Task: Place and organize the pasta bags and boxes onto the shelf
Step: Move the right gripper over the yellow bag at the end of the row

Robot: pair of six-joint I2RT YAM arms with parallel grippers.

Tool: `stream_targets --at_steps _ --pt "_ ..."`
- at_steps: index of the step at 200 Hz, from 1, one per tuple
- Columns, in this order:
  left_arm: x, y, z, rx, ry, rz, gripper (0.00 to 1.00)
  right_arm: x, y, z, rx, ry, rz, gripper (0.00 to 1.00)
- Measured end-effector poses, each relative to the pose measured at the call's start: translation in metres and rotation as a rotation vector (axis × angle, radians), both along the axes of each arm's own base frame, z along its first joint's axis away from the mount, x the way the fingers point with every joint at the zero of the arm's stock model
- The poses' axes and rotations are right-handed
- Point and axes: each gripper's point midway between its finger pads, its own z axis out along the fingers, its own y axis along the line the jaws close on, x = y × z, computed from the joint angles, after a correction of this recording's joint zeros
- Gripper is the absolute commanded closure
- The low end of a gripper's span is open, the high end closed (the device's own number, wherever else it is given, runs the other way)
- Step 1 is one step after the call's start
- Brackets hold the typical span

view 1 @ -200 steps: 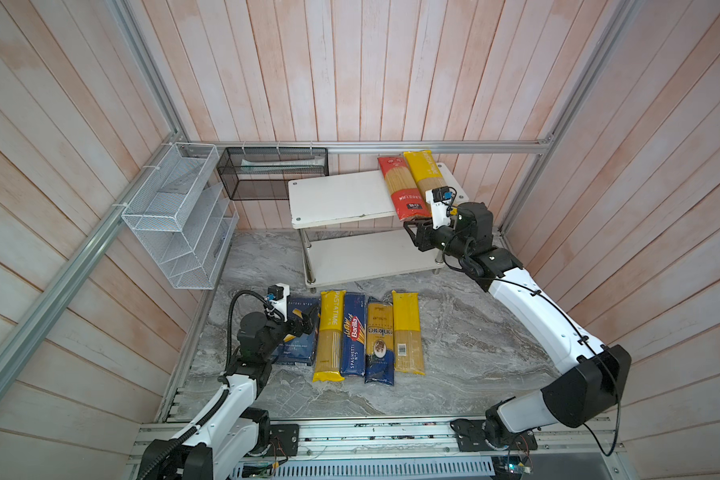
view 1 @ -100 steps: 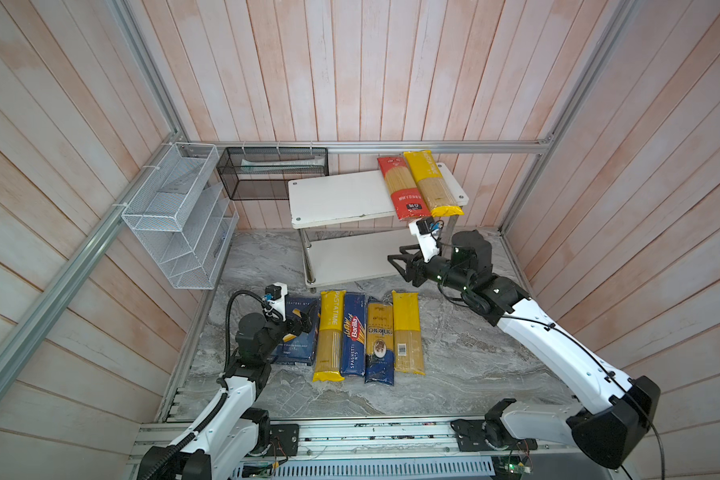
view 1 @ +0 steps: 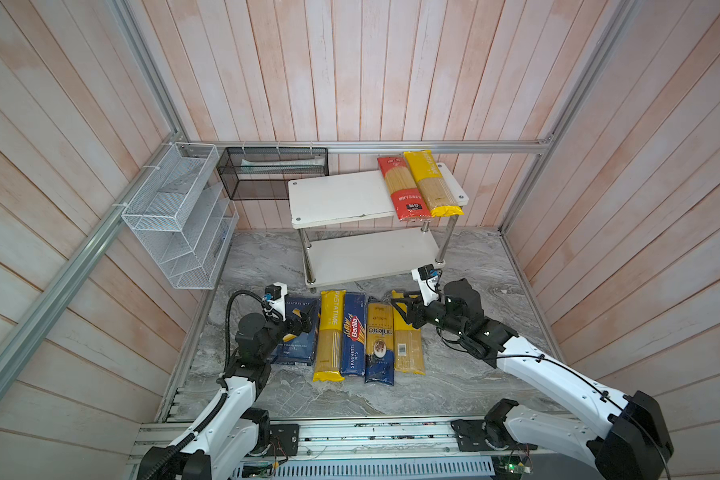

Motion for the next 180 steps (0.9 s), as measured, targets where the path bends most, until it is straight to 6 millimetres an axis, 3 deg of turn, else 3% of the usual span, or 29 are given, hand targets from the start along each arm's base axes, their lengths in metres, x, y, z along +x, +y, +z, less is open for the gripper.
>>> stream_targets --at_steps 109,152,180 --pt "0.002 -0.002 -0.013 0.004 0.044 -0.011 0.00 0.008 -0.011 -0.051 -0.086 0.151 -0.104 0.36" --pt "-0.002 -0.001 0.004 -0.003 -0.014 -0.006 0.00 0.003 -0.025 -0.069 -0.112 0.195 -0.163 0.36" --pt "-0.005 0.001 0.004 -0.003 -0.023 0.000 0.00 -0.002 -0.030 -0.084 -0.127 0.236 -0.181 0.36"
